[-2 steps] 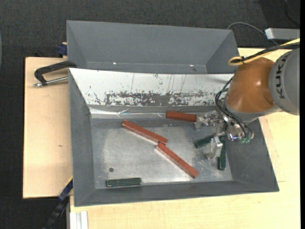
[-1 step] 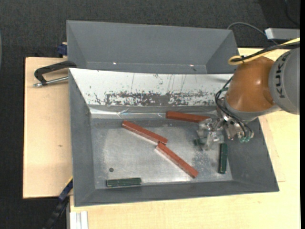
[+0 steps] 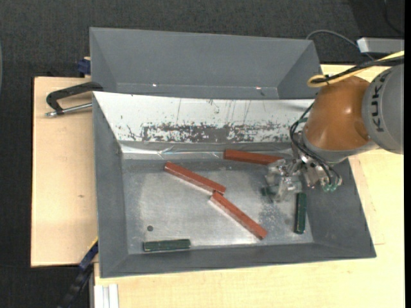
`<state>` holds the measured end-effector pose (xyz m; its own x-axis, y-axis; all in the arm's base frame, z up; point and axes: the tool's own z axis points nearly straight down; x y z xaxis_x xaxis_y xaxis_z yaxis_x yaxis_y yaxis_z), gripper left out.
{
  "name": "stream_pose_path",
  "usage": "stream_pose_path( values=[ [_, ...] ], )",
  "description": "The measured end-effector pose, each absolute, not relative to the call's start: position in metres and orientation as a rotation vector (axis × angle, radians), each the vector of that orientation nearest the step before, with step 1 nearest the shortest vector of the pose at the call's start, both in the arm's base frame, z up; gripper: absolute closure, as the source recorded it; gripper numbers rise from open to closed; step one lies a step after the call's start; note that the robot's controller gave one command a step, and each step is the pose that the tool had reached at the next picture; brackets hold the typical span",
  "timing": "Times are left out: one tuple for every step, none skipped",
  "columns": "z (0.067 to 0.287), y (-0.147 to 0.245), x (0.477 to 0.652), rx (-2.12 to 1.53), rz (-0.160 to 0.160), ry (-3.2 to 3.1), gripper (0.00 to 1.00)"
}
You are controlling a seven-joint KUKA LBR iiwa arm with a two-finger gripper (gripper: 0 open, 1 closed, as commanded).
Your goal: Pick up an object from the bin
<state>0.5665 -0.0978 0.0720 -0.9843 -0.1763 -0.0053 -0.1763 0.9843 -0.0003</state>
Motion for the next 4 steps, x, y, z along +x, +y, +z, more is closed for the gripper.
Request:
stream_pose_path(
  values=[
    [0.077, -0.097, 0.565, -0.279, 0.003, 3.131, 1.0],
    [0.099, -0.097, 0.564, -0.28, 0.003, 3.133, 1.0],
    [0.115, -0.097, 0.567, -0.279, -0.001, 3.123, 1.0],
    [0.124, -0.097, 0.568, -0.278, -0.002, 3.12, 1.0]
  ],
)
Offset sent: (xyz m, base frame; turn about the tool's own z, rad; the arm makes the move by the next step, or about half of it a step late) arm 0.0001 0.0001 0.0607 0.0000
